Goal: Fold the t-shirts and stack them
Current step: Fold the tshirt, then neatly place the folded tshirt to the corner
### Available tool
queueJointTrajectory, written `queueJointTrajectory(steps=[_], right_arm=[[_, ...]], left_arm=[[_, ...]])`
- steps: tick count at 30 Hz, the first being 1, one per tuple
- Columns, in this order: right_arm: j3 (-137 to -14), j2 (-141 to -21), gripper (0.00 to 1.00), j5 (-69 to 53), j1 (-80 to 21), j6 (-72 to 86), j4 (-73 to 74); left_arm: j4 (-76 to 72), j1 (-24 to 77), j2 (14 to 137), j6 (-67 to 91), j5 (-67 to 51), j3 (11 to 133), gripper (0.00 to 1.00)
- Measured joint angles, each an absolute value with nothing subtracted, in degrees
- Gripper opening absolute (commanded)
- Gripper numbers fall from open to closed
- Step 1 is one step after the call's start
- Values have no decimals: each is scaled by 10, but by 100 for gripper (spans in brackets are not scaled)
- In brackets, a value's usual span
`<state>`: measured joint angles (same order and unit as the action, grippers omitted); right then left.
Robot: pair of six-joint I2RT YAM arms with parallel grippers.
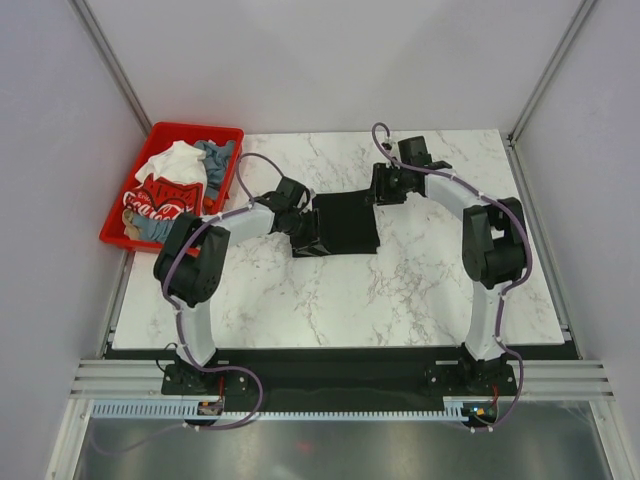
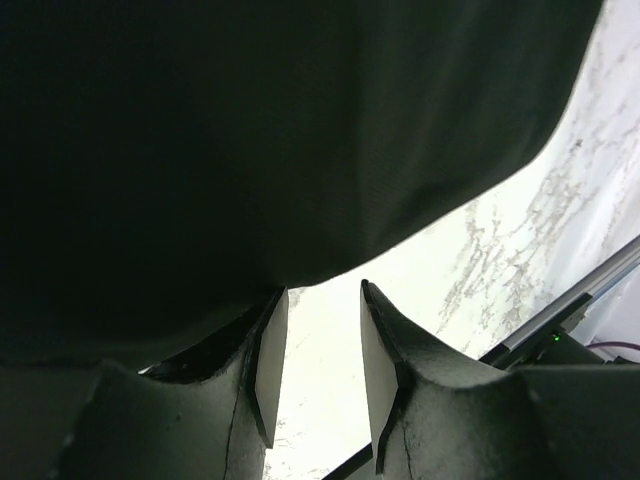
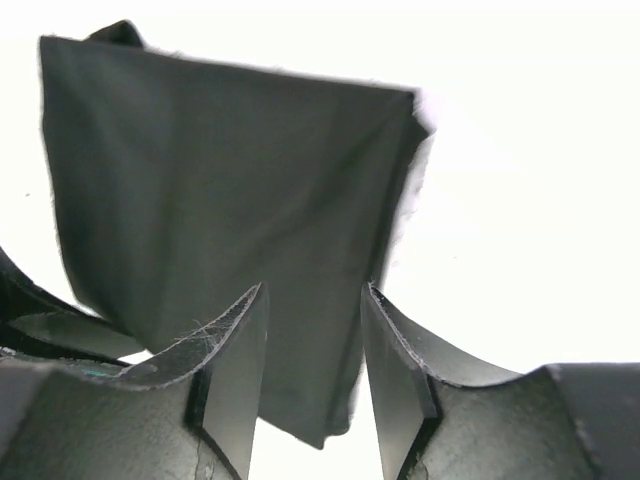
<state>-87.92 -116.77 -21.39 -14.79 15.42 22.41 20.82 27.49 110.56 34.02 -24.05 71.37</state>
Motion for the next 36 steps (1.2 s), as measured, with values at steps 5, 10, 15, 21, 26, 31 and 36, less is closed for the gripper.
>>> queueJointTrajectory(steps=[5, 10, 15, 21, 26, 31, 36], right_arm=[[-912, -1201, 52, -200, -141, 128, 244], [-932, -1236, 51, -194, -141, 108, 260], [-957, -1266, 37, -194, -141, 97, 269], [-970, -1282, 4, -192, -141, 88, 271], [-993, -1288, 0, -164, -138, 74, 285], [-1026, -1300, 0, -111, -120, 48, 311], [-1053, -1307, 0, -35, -92, 19, 338]], left_arm=[[208, 274, 1117, 344, -240, 710, 43], [210, 269, 1106, 347, -245, 708, 45], [213, 239, 1006, 351, -274, 704, 46], [200, 163, 842, 351, -304, 679, 47], [198, 144, 809, 350, -319, 642, 47], [215, 144, 820, 347, -322, 607, 47], [219, 144, 828, 341, -337, 605, 47]])
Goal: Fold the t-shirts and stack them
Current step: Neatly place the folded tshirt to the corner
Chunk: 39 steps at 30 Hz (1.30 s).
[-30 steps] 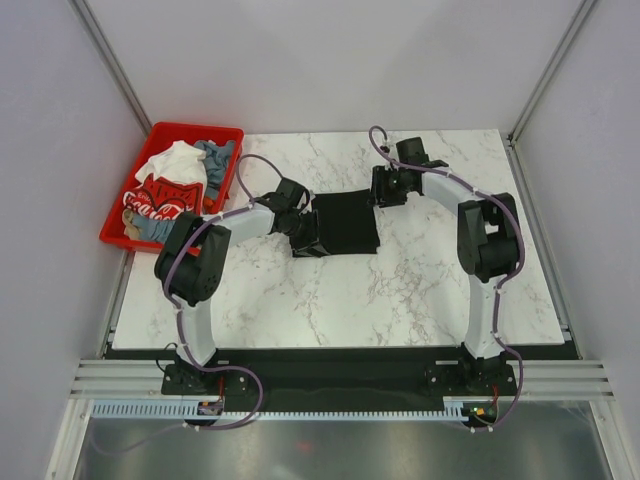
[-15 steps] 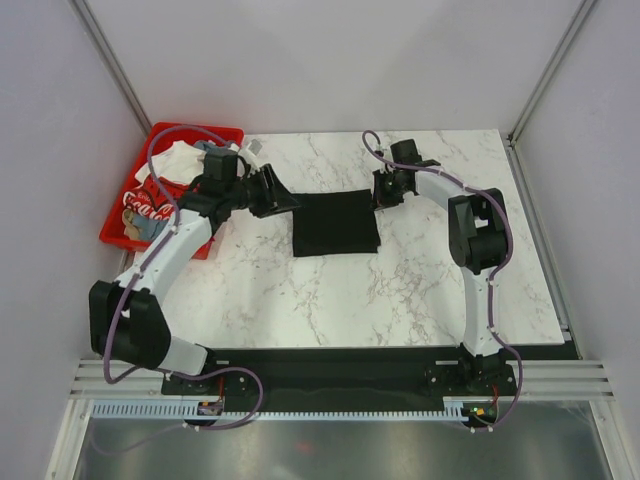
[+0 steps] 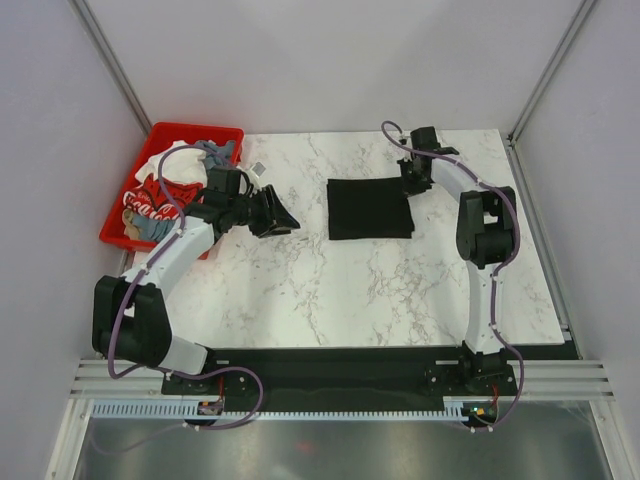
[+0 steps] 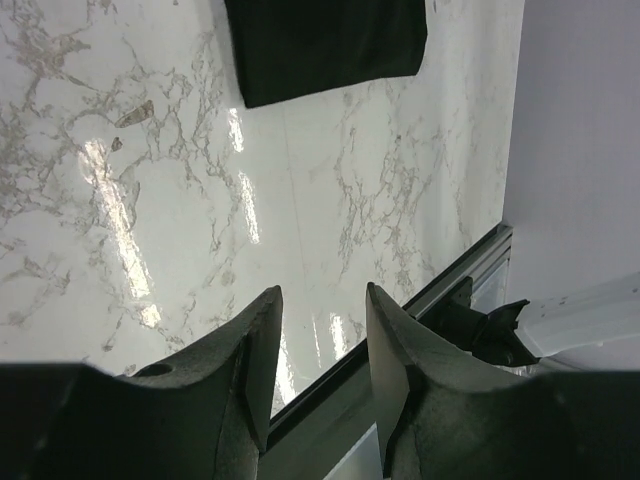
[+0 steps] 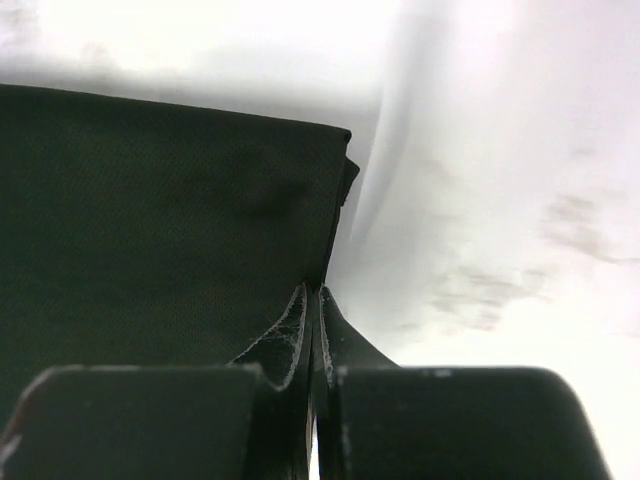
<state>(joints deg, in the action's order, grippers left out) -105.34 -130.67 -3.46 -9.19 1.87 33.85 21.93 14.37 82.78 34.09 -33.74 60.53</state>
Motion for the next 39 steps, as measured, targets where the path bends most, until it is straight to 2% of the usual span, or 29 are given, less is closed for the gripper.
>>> queueJointTrajectory(steps=[11, 22, 33, 39], right_arm=[[-1207, -1399, 0, 114, 9, -51, 375], [-1348, -1500, 0, 241, 58, -137, 326], [-1432, -1556, 0, 260, 89, -157, 239], [-1438, -1568, 2, 258, 98, -135, 209]], left_arm=[[223, 143, 828, 320, -362, 605, 48], [224, 143, 827, 312, -381, 605, 48], [225, 143, 833, 309, -396, 605, 48], [226, 143, 846, 308, -396, 605, 48]])
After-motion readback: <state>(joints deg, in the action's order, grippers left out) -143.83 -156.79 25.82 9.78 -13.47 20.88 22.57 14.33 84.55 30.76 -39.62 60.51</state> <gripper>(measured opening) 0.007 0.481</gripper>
